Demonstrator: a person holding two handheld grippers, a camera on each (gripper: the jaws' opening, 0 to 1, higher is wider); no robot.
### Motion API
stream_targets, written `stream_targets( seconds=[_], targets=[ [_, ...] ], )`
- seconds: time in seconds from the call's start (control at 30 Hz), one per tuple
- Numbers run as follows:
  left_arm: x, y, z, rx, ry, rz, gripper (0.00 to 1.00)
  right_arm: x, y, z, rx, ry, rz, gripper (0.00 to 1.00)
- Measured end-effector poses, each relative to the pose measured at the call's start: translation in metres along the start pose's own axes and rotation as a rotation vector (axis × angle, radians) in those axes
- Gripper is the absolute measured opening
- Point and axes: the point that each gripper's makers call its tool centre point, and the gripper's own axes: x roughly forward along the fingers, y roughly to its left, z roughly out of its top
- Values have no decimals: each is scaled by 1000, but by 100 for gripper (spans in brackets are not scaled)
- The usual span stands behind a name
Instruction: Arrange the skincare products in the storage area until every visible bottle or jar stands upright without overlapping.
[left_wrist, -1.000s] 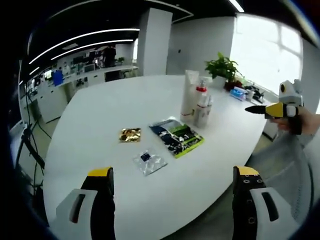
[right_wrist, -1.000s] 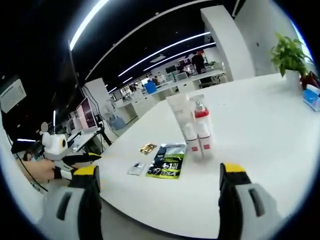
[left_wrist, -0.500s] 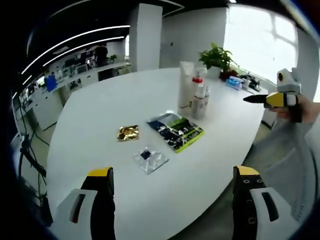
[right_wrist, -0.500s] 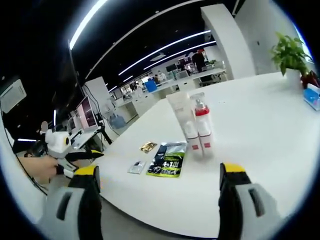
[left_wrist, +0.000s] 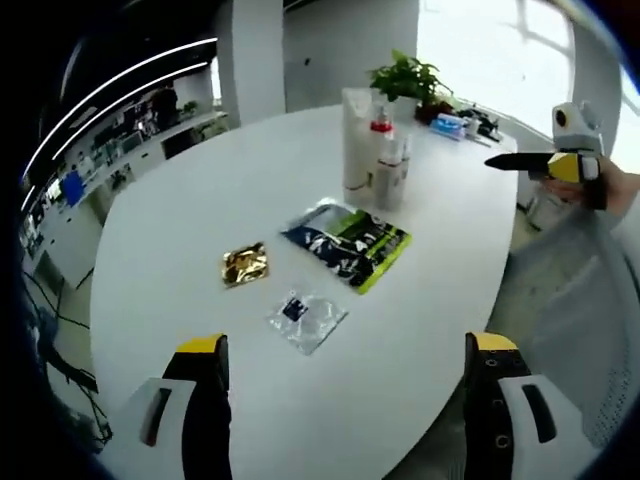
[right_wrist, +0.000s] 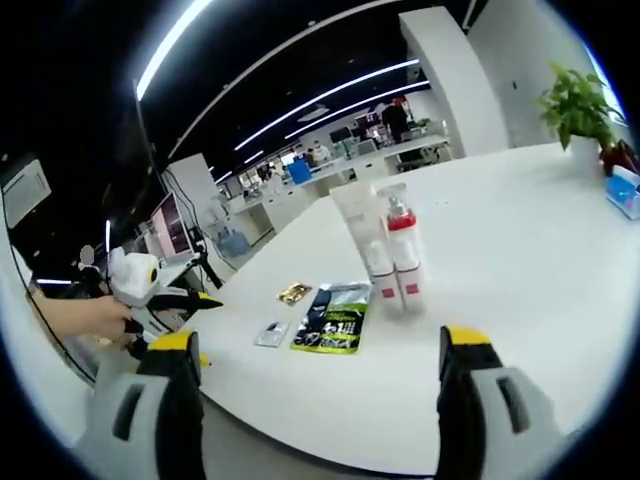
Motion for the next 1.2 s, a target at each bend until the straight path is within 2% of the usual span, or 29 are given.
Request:
stream_targets(
  seconds=[0.2, 0.37, 0.87, 1.07, 1.2],
  targets=[
    [14, 13, 3, 71, 59, -26, 95, 0, -1, -1, -1, 8, -3, 100],
    [27, 17, -1, 134, 121, -56, 94, 0, -2, -2, -1, 12, -9, 100],
    [55, 24, -10, 205, 230, -127, 89, 1, -6, -4, -1, 22, -26, 100],
    [64, 29, -12, 224, 262, -142, 84, 1, -6, -5, 0, 27, -31, 100],
    [70, 29, -14, 231, 284, -160, 77, 1, -7, -5, -1, 31, -34, 98]
  ],
)
